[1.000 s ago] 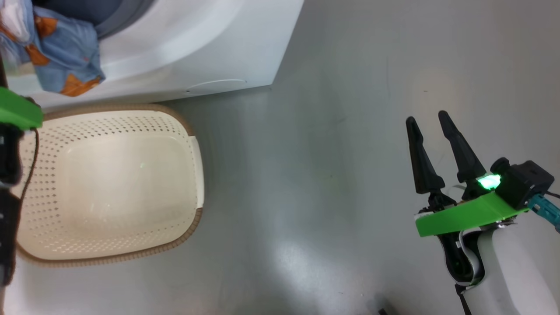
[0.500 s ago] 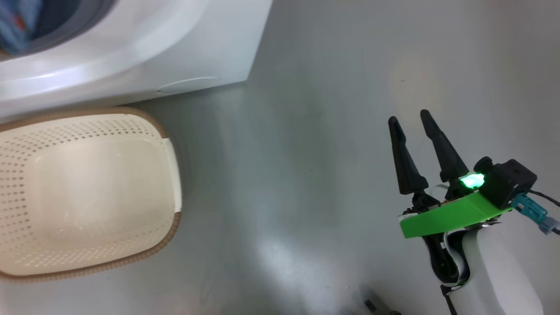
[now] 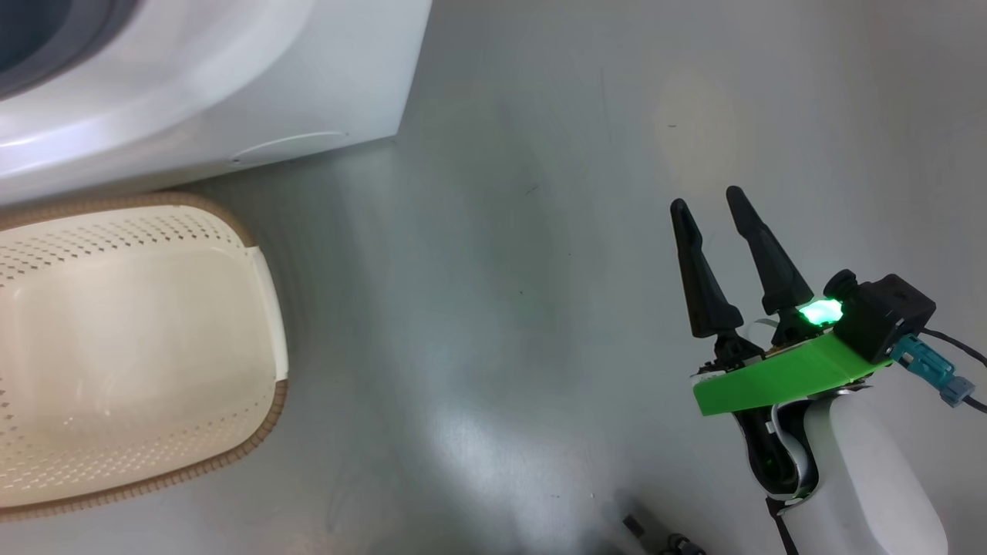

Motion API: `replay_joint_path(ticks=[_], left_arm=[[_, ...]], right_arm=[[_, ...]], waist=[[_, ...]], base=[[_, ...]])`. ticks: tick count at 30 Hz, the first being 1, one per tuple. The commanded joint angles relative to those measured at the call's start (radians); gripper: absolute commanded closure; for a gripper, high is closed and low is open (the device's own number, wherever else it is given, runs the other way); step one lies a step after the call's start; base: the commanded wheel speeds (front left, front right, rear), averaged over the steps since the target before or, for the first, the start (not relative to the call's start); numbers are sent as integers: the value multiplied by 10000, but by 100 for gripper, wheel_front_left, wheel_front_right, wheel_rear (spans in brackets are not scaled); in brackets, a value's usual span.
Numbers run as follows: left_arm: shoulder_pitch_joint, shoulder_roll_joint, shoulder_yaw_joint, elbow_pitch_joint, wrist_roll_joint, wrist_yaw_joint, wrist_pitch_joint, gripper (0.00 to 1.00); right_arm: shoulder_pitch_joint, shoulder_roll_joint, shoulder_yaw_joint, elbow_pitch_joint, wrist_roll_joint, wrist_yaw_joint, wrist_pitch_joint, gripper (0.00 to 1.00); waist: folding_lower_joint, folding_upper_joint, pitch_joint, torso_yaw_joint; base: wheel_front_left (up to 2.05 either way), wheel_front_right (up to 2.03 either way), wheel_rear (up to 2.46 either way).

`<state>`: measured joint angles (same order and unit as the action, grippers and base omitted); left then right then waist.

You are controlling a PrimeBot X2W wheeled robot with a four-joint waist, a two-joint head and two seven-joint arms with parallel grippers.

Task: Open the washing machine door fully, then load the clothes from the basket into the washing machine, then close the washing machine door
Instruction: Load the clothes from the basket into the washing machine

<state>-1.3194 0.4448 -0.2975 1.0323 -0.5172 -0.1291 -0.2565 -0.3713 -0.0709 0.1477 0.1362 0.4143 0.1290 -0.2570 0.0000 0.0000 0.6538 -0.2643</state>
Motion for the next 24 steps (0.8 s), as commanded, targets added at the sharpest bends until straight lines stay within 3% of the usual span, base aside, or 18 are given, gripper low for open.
replay_joint_path(ticks=[1, 10, 24], left_arm=[[-136, 400, 93, -63, 43, -15, -52, 0], [333, 207, 111, -233, -392, -15, -52, 0], [2628, -407, 1300, -2027, -231, -15, -53, 0]], right_arm=[[138, 36, 145, -211, 11, 17, -48, 0], [115, 1, 123, -147, -37, 17, -48, 0], [309, -408, -101, 31, -84, 17, -48, 0]], waist=[[0, 0, -15, 41], [0, 0, -235, 313], [0, 0, -993, 1004]], base=[[0, 0, 0], [0, 0, 0], [0, 0, 0]])
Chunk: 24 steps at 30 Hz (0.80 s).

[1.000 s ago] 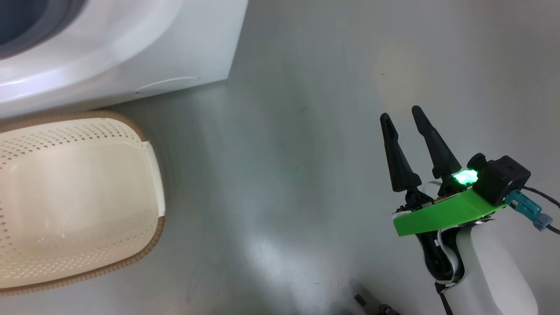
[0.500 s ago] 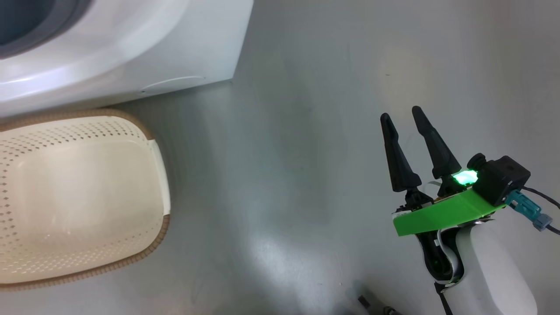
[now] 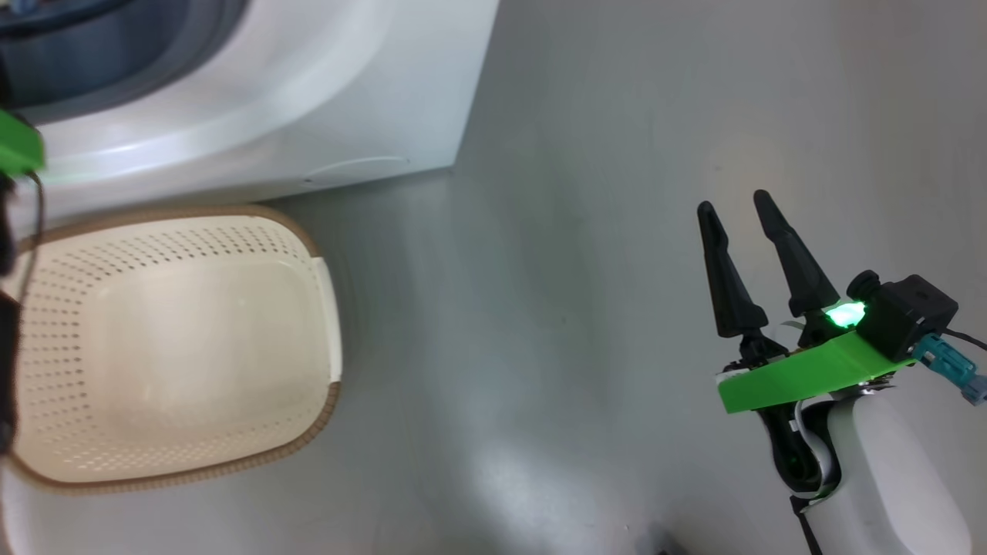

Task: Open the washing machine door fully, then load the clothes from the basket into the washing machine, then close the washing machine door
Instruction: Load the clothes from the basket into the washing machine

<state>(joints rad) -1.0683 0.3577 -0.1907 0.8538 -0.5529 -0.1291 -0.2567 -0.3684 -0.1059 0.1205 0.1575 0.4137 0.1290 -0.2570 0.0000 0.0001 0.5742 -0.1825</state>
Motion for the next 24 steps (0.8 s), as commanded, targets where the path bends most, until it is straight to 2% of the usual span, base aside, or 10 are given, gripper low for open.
replay_joint_path(ticks=[1, 10, 24], left_arm=[[351, 390, 357, -424, 201, -15, -51, 0], [2585, -367, 1536, -2002, 1062, -15, -51, 0], [5323, -1284, 2350, -3726, 1926, -15, -51, 0]], right_arm=[[312, -102, 147, -156, -80, 17, -48, 0], [686, -446, -43, -31, -67, 17, -48, 0], [1213, -893, -247, 76, -5, 17, -48, 0]], waist=[[0, -1, -279, 247], [0, -1, -1002, 733], [0, -1, -1905, 1254]], base=[[0, 0, 0], [0, 0, 0], [0, 0, 0]])
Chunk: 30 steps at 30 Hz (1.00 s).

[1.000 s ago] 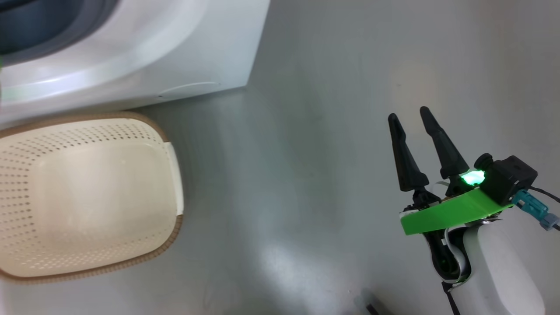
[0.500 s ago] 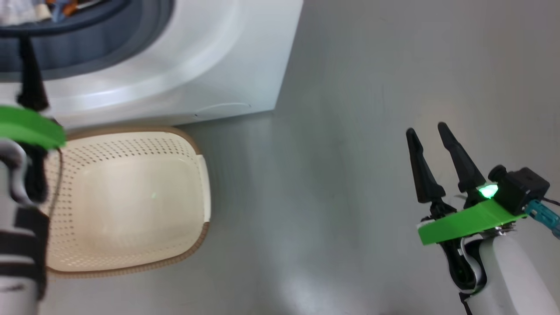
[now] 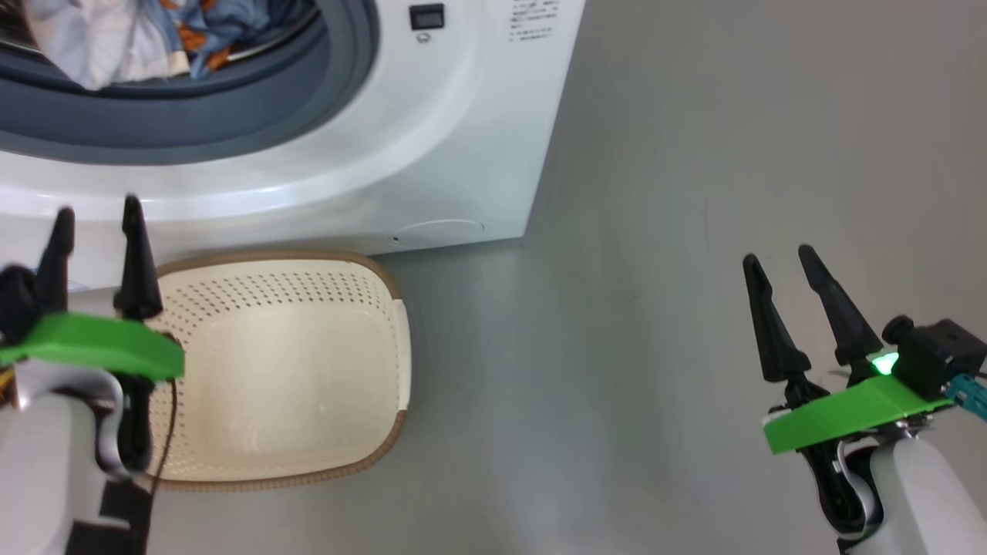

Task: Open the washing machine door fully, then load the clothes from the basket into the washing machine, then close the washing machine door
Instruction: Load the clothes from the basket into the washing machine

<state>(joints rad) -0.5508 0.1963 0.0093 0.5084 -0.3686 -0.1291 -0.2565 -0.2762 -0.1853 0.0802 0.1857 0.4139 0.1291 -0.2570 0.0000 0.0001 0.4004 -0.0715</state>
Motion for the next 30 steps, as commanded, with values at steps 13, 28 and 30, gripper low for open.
replay_joint_path(ticks=[13, 28, 30], left_arm=[[1985, -72, 593, -929, 364, -15, -53, 0], [4387, -326, 763, -1666, 566, -15, -53, 0], [4681, -357, 857, -1801, 525, -15, -53, 0]], right_arm=[[945, -304, 110, -105, 71, 16, -48, 0], [2235, -498, 4, -89, 280, 16, -48, 0], [2395, -539, -20, -81, 314, 16, -48, 0]], waist=[[0, -1, -1182, 393], [0, -1, -2673, 419], [0, -1, -2804, 406]], base=[[0, 0, 0], [0, 0, 0], [0, 0, 0]])
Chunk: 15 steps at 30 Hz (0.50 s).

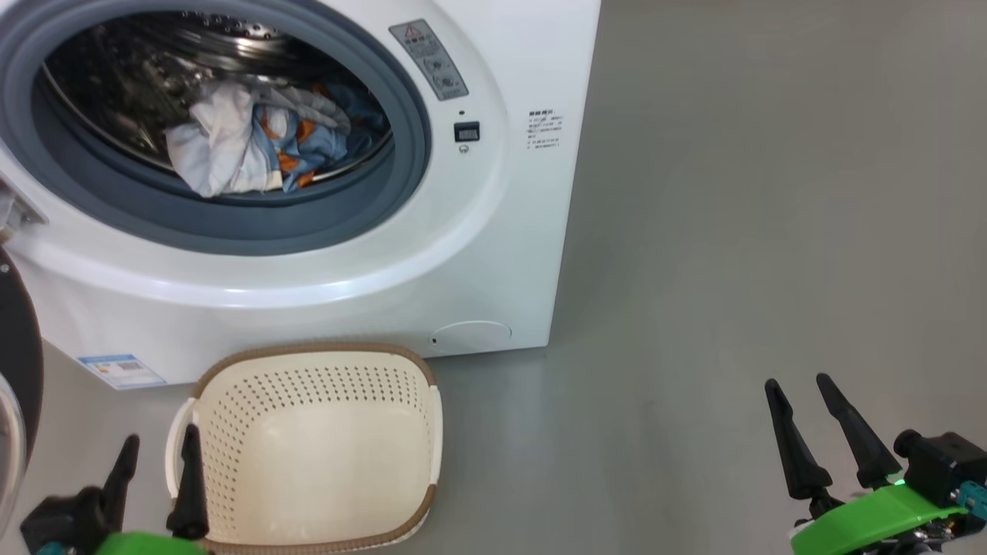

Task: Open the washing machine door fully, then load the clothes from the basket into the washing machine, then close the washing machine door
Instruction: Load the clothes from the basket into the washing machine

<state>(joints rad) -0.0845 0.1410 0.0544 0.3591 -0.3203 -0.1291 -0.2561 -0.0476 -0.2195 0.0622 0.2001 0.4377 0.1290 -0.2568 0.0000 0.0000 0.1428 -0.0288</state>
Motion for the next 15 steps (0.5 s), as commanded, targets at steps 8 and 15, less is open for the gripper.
replay_joint_path(ticks=[8, 15], left_arm=[[1059, 163, 663, -829, 27, -15, -57, 0], [1464, 147, 854, -1110, 39, -15, -57, 0]], right_arm=[[712, -303, -12, -224, 130, 17, -49, 0], [866, -320, -137, -272, 129, 17, -49, 0]], waist=[[0, 0, -719, 7], [0, 0, -844, -8]], base=[[0, 0, 0], [0, 0, 0]])
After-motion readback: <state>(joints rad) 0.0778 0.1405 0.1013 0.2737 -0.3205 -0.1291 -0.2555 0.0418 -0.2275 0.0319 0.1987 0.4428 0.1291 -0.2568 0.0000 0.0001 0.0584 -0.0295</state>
